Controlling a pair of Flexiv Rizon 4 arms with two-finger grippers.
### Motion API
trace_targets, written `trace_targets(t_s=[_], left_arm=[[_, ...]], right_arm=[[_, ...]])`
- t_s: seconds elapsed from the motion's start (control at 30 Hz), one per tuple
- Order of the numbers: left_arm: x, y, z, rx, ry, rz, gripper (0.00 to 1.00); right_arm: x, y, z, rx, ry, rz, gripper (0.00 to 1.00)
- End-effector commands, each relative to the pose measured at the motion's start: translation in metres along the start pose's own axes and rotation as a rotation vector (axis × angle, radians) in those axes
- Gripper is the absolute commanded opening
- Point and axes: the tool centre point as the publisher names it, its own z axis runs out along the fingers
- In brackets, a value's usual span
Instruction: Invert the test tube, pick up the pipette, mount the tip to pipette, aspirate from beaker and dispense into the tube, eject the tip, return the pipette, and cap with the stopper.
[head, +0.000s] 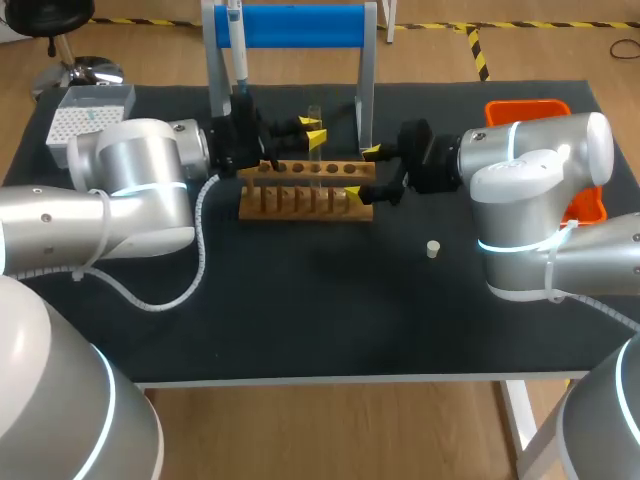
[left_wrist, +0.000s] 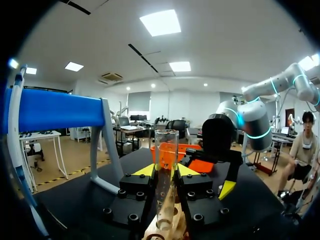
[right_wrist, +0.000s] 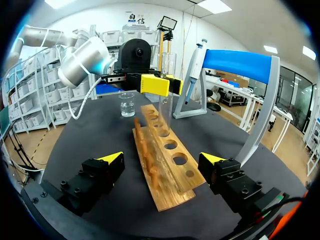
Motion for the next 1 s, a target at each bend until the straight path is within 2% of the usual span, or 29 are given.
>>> trace_targets(t_s=[0.03,0.27,0.47,0.73,0.9,0.93,1.0], left_arm=[[-0.001,0.002,0.0,0.011,0.004,0.011,1.0],[0.002,-0.006,-0.007,-0.001,-0.005,0.031,1.0],[0.016,-0.021,-0.027,-0.04,-0.02,0.058,1.0],[0.04,-0.036,-0.102,-0.111,-0.146,0.063,1.0],[0.065,-0.049,-0.154,-0.132,-0.277,0.059,1.0],[0.072,-0.052,-0.162,-0.138,-0.3,0.066,1.0],[0.072,-0.052,-0.162,-0.138,-0.3,0.066,1.0]], right_arm=[[0.0,0.0,-0.001,-0.001,0.001,0.0,1.0],[0.0,0.0,-0.001,-0.001,0.001,0.0,1.0],[0.0,0.0,-0.001,-0.001,0.001,0.0,1.0],[0.0,0.0,-0.001,-0.001,0.001,0.0,1.0],[0.0,0.0,-0.001,-0.001,0.001,0.0,1.0],[0.0,0.0,-0.001,-0.001,0.001,0.0,1.0],[0.0,0.0,-0.001,-0.001,0.001,0.0,1.0]])
